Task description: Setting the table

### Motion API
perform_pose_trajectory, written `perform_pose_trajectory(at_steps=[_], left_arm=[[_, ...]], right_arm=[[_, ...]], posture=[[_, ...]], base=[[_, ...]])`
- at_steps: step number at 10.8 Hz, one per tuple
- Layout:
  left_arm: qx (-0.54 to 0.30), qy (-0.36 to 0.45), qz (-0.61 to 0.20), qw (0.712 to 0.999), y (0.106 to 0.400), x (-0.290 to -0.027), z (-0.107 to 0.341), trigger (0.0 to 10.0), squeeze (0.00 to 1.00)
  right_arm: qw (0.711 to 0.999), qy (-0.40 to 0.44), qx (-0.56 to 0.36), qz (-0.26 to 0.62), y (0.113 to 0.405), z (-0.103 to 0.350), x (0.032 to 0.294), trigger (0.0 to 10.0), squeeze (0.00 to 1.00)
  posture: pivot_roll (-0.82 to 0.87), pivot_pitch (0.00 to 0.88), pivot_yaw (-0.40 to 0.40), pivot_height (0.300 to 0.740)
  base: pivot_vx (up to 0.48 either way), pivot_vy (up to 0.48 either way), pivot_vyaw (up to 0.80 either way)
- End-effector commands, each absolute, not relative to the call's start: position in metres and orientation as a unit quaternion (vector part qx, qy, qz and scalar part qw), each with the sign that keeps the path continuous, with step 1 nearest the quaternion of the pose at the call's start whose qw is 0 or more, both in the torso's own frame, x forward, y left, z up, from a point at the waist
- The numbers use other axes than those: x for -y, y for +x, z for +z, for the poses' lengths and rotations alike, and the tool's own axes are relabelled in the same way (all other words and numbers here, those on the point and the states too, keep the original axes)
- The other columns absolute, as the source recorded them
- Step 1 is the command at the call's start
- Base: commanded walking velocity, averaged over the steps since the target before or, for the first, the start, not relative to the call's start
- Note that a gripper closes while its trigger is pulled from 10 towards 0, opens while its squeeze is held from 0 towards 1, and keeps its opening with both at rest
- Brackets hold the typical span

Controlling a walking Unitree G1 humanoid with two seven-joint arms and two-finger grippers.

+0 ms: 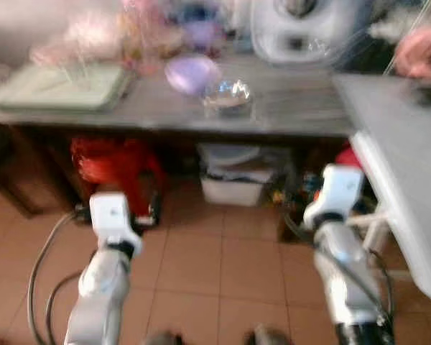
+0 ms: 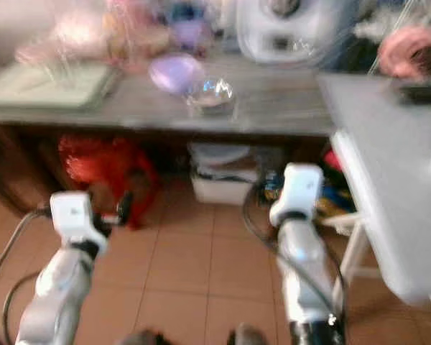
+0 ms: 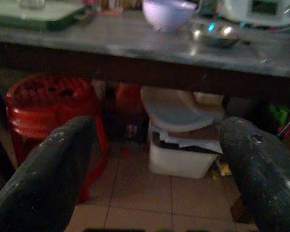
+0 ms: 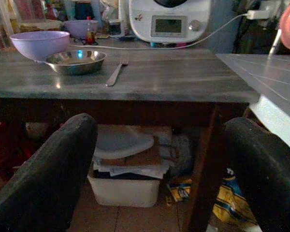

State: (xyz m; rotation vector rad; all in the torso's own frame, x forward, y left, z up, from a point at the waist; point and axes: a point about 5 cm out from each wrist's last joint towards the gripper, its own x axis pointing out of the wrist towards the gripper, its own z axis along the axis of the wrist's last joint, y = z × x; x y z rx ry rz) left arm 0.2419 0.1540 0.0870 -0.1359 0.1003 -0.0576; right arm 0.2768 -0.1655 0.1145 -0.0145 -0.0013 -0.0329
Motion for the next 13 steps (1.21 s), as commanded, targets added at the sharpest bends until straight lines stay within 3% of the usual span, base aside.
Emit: perform_pose_trajectory(at_steps=[1,4,7,13], left_arm=[[-0.054,-0.066,-0.026,0.996,0.24,-0.155,0.085,10.0,0.0],[-0.025,-0.045,-0.012,0.999,0.222,-0.162,0.09,10.0,0.0],[-0.015,-0.041,-0.032,0.999,0.218,-0.156,0.094,10.0,0.0],[-0.016,-0.048,-0.045,0.998,0.222,-0.154,0.095,10.0,0.0]], right_arm=[[1.0,-0.01,0.007,-0.004,0.279,0.118,0.162,10.0,0.0],[0.999,-0.025,0.023,-0.017,0.274,0.124,0.174,10.0,0.0],[0.999,-0.039,0.02,-0.021,0.268,0.123,0.181,10.0,0.0],[0.999,-0.035,0.024,0.003,0.274,0.126,0.173,10.0,0.0]], posture=[[0.01,0.0,0.045,0.74],[0.02,0.0,0.039,0.74],[0.01,0.0,0.044,0.74],[0.01,0.0,0.048,0.74]], base=[[0.0,0.0,0.0],[0.081,-0.105,-0.13],[0.294,-0.376,-0.75],[0.283,-0.384,0.0]])
